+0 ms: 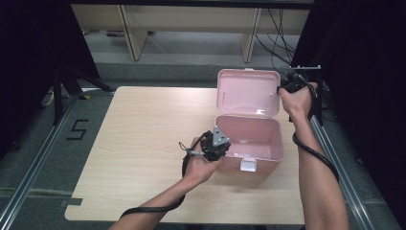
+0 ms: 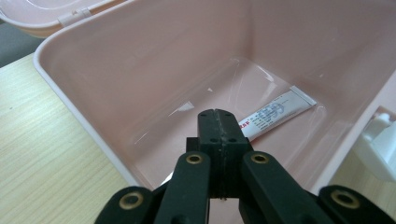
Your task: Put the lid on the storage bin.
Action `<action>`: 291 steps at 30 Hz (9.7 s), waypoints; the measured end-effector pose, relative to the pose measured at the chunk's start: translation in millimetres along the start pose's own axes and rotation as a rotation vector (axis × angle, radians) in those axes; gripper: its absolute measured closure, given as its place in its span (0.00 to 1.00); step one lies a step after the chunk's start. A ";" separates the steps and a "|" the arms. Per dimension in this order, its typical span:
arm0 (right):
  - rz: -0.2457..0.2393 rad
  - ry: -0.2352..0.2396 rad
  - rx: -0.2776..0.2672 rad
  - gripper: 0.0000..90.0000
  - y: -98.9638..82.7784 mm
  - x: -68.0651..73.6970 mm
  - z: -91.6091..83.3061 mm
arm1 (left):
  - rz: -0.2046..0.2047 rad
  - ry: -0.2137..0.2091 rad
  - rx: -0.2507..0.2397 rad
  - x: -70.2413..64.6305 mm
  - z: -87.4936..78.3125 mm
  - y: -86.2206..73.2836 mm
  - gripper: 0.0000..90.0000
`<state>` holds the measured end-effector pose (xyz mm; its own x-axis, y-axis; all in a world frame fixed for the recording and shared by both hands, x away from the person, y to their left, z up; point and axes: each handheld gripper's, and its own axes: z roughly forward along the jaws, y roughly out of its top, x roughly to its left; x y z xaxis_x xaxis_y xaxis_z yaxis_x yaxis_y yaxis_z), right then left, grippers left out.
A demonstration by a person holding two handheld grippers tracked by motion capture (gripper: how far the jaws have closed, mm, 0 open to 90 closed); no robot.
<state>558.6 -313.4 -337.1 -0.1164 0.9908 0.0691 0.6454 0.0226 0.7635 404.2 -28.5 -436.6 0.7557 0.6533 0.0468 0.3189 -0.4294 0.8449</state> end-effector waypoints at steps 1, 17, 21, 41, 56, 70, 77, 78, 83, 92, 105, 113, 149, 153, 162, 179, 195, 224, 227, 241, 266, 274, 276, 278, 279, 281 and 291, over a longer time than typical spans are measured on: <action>-0.016 0.007 -0.002 1.00 -0.1 -1.6 -0.3 | 0.000 0.000 0.000 0.0 0.1 0.1 1.00; 0.018 0.013 -0.055 1.00 -2.4 6.5 -19.7 | -0.001 0.001 0.013 1.2 -0.1 0.9 1.00; 0.006 0.016 -0.072 1.00 -4.8 5.8 -23.5 | -0.001 0.003 0.014 1.1 0.0 1.0 1.00; -0.005 0.008 -0.136 1.00 -21.9 8.2 -47.9 | -0.003 0.011 0.015 1.6 1.7 2.4 1.00; -0.023 -0.005 -0.207 1.00 -39.7 11.9 -62.0 | -0.004 0.019 0.005 1.1 2.9 2.8 1.00; -0.060 -0.029 -0.272 1.00 -56.2 15.8 -71.5 | -0.010 0.026 -0.002 0.2 3.5 2.9 1.00; -0.084 -0.037 -0.298 1.00 -64.7 17.3 -75.0 | -0.008 0.031 0.003 -0.1 2.4 2.7 1.00; -0.104 -0.042 -0.298 1.00 -65.3 16.4 -75.4 | -0.008 0.032 0.003 -0.1 2.4 2.7 1.00; -0.103 -0.042 -0.317 1.00 -70.4 17.5 -77.3 | -0.009 0.033 0.000 -0.3 2.4 2.6 1.00; -0.127 -0.045 -0.348 1.00 -81.0 18.6 -80.8 | -0.010 0.027 -0.018 -0.3 2.7 1.6 1.00; -0.137 -0.061 -0.362 0.99 -88.0 20.3 -84.0 | -0.110 -0.039 -0.096 -0.4 -10.6 3.8 0.70; -0.134 -0.054 -0.367 0.99 -90.4 20.0 -85.6 | -0.081 0.049 -0.224 15.2 -34.7 20.1 0.55; -0.171 -0.066 -0.354 0.86 -96.7 27.0 -93.8 | 0.004 0.154 -0.359 50.8 -51.0 69.6 0.57; -0.151 -0.060 -0.352 0.81 -101.1 21.3 -94.3 | 0.018 0.128 -0.353 54.2 -49.9 74.0 0.55; -0.150 -0.035 -0.340 0.79 -121.8 15.1 -110.0 | -0.031 0.046 -0.394 59.7 -74.1 80.5 0.90; -0.041 0.019 -0.273 1.00 -152.4 17.6 -119.0 | -0.043 0.043 -0.443 85.7 -64.8 134.0 1.00; -0.068 0.024 -0.280 1.00 -154.0 14.9 -120.3 | -0.064 -0.005 -0.381 88.9 -41.8 139.6 1.00; -0.069 -0.010 -0.310 1.00 -150.5 8.5 -128.1 | -0.072 -0.057 -0.314 67.5 -44.5 112.1 1.00; -0.043 -0.012 -0.321 1.00 -151.4 10.2 -128.0 | -0.068 -0.059 -0.308 65.2 -44.3 107.6 1.00; -0.054 -0.013 -0.306 1.00 -152.7 2.1 -127.1 | -0.061 -0.056 -0.300 64.0 -48.1 85.8 1.00; -0.013 -0.025 -0.319 0.90 -200.6 -28.2 -129.0 | -0.024 0.163 -0.339 108.4 -126.6 -15.3 0.84; 0.000 -0.046 -0.277 0.81 -232.9 -43.5 -121.7 | -0.066 0.228 -0.349 131.5 -150.8 -65.5 0.73; -0.013 -0.038 -0.275 0.81 -239.7 -47.5 -119.3 | -0.078 0.252 -0.347 135.4 -156.2 -81.4 0.72; -0.008 -0.026 -0.266 0.79 -246.2 -48.4 -116.2 | -0.099 0.270 -0.339 137.9 -160.3 -94.9 0.68; 0.002 -0.020 -0.264 0.78 -249.3 -48.5 -114.8 | -0.110 0.275 -0.338 138.9 -161.4 -101.6 0.66; 0.014 -0.008 -0.262 0.76 -255.5 -48.9 -112.1 | -0.122 0.291 -0.328 139.9 -162.4 -114.3 0.61; 0.040 -0.016 -0.267 0.68 -283.8 -55.2 -100.9 | -0.201 0.325 -0.292 142.8 -162.1 -172.7 0.47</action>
<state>305.7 -388.0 -492.8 -0.0815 0.9922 0.0940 0.4272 -0.0505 0.9027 364.3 240.0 -489.4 0.4629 0.8864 -0.0085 0.2312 -0.1115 0.9665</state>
